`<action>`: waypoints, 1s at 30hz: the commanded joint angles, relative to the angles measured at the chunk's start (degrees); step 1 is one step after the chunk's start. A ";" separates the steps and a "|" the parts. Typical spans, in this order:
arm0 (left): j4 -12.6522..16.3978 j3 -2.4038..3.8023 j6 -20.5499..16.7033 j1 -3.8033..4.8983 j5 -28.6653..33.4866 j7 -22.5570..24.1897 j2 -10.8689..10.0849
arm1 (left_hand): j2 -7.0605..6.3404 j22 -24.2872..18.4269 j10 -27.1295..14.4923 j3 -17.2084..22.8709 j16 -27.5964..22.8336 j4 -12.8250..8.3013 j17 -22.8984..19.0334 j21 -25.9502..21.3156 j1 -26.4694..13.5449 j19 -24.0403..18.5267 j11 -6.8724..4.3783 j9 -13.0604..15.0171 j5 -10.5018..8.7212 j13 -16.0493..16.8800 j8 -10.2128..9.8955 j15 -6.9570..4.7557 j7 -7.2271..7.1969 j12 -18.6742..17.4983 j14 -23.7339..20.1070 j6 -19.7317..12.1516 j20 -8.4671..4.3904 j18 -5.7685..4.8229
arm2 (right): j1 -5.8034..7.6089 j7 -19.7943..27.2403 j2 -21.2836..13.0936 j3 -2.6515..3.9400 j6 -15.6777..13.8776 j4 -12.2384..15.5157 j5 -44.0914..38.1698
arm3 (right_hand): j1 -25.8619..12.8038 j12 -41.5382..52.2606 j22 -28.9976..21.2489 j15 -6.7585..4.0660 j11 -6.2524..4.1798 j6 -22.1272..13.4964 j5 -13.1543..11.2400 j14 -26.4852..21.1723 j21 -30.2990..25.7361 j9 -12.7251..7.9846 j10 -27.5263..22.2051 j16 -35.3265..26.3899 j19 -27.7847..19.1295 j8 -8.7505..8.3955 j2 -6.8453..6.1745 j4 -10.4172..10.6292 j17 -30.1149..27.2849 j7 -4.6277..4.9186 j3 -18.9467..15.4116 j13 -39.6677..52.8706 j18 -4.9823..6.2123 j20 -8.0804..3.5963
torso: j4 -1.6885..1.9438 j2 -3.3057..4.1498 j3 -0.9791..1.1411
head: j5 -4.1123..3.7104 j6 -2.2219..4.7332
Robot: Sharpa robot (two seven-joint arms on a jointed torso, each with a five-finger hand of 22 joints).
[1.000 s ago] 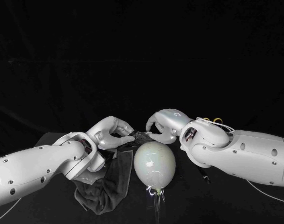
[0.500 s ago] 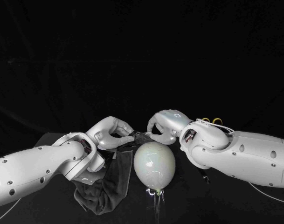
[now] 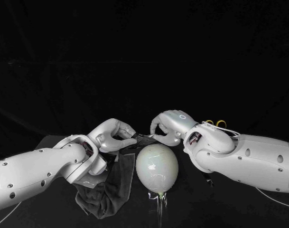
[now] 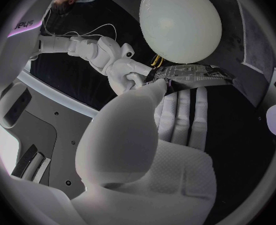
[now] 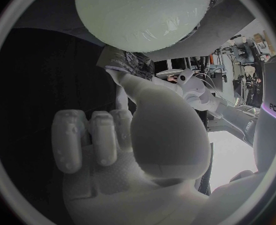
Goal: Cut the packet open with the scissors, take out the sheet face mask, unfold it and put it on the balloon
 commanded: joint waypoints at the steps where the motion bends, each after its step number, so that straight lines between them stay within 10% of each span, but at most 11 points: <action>1: 0.05 0.07 -0.01 0.08 0.38 0.51 0.02 | 0.59 0.05 0.35 0.39 0.23 0.11 -0.07 0.35 0.08 -0.40 0.08 3.19 0.19 0.06 0.18 0.11 0.08 0.20 0.04 0.24 -0.16 0.88 | 0.00 0.45 -0.31 0.03 -0.87 0.19 -1.07 | -0.24 -0.09 14.25 -0.54 -0.41 -0.92 0.30 5.97 0.09 0.90 3.82 0.20 4.77 1.21 1.20 0.18 15.05 0.09 0.86 12.11 -1.03 -0.36 | 0.00 0.00 0.00 | 0.05 -0.01; 13: 0.00 0.06 0.00 0.08 0.38 0.43 0.00 | 0.57 0.10 0.36 0.50 0.25 0.02 -0.08 0.42 -0.04 -0.48 0.08 3.28 0.20 0.07 0.23 0.11 0.09 0.19 0.05 0.21 -0.14 0.88 | -0.01 1.32 -1.07 0.03 1.15 0.90 -0.16 | -2.37 -3.47 13.89 -0.21 0.05 -3.95 0.29 5.97 -1.07 2.59 2.23 0.20 4.19 3.97 4.38 2.10 15.05 0.62 2.10 10.07 -0.77 -0.19 | 0.00 0.00 0.02 | 0.09 0.05; 30: -0.01 0.06 -0.07 0.08 0.38 0.39 -0.05 | 0.55 0.14 0.36 0.58 0.26 -0.06 -0.09 0.48 -0.12 -0.53 0.08 3.34 0.20 0.07 0.26 0.10 0.10 0.19 0.05 0.18 -0.13 0.89 | -0.01 2.81 -1.85 0.03 4.92 1.51 1.21 | -4.29 -16.29 12.98 1.36 1.92 -8.50 0.28 5.97 -4.20 1.37 -4.18 0.20 2.60 2.21 10.38 6.79 15.05 2.75 3.51 2.43 -0.13 1.02 | 0.00 -0.01 0.01 | 0.13 -0.05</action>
